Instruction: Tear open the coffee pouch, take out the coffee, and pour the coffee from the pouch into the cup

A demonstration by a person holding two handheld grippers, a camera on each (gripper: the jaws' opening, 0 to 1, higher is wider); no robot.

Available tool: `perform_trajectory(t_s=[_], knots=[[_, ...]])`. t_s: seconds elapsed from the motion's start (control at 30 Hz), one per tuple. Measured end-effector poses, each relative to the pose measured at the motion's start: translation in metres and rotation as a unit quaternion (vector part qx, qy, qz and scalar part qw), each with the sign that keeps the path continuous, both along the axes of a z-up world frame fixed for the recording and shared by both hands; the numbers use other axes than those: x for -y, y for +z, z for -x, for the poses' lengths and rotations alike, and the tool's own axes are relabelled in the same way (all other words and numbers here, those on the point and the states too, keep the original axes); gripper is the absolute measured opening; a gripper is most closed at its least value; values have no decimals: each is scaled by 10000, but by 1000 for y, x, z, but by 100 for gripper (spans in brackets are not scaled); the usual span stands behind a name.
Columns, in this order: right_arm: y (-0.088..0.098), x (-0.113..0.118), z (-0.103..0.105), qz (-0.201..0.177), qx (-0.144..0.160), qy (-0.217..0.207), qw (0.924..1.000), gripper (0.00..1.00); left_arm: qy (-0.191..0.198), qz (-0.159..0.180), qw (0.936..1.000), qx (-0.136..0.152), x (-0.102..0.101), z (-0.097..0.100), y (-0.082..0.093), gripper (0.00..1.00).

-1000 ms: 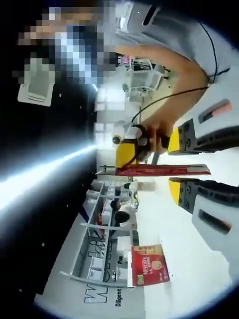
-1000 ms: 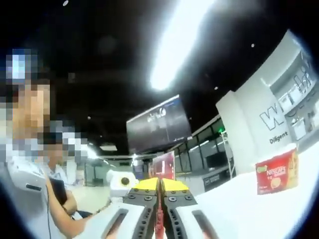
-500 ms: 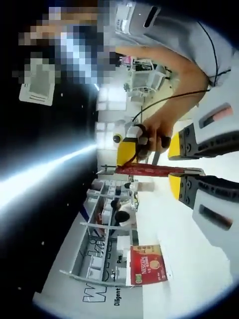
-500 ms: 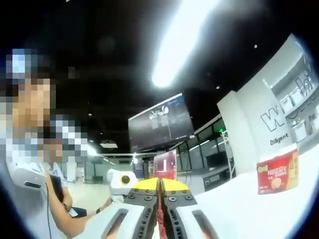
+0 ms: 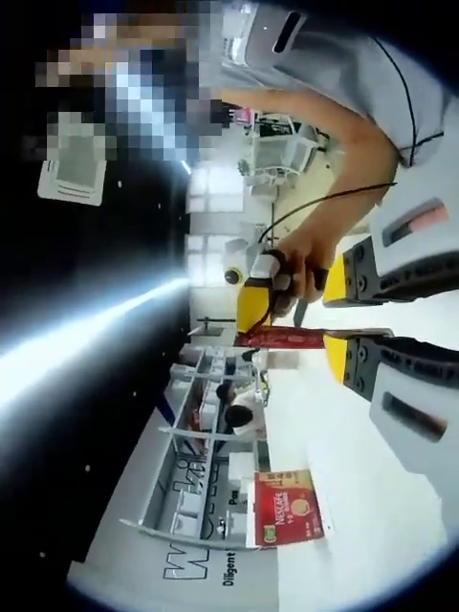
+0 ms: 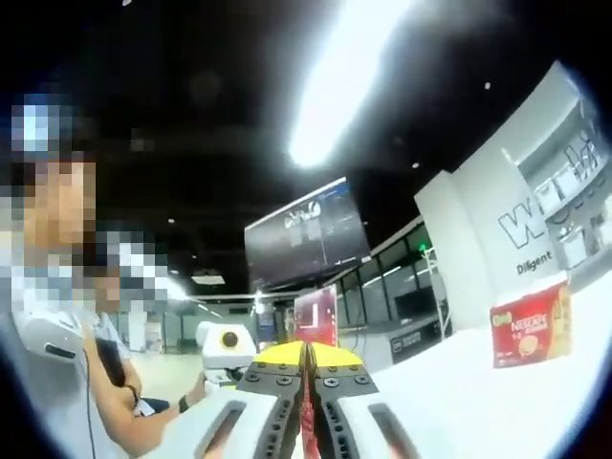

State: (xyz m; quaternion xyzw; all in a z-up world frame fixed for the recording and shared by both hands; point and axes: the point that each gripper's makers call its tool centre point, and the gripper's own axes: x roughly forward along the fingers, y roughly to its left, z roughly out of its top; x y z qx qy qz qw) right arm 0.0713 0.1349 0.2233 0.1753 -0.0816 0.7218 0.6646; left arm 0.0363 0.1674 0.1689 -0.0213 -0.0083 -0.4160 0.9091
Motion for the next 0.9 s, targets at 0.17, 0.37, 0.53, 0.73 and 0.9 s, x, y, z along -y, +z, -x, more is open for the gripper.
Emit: perform_trajectory(t_s=[0.17, 0.37, 0.53, 0.73, 0.9], knots=[[4, -2, 2, 7, 68, -25, 10000, 2, -59, 244, 9995, -174, -1, 1, -1, 14], [3, -3, 10, 52, 148, 0, 9999, 2, -2, 179, 9998, -69, -2, 2, 0, 15], [1, 1, 9, 33, 102, -2, 9999, 2, 41, 219, 9997, -79, -4, 1, 1, 15], [0, -6, 15, 118, 166, 51, 9998, 2, 361, 25, 9993, -19, -14, -3, 2, 19], [1, -7, 18, 191, 212, 37, 9996, 2, 422, 430, 9979, 229, -21, 0, 18, 18]])
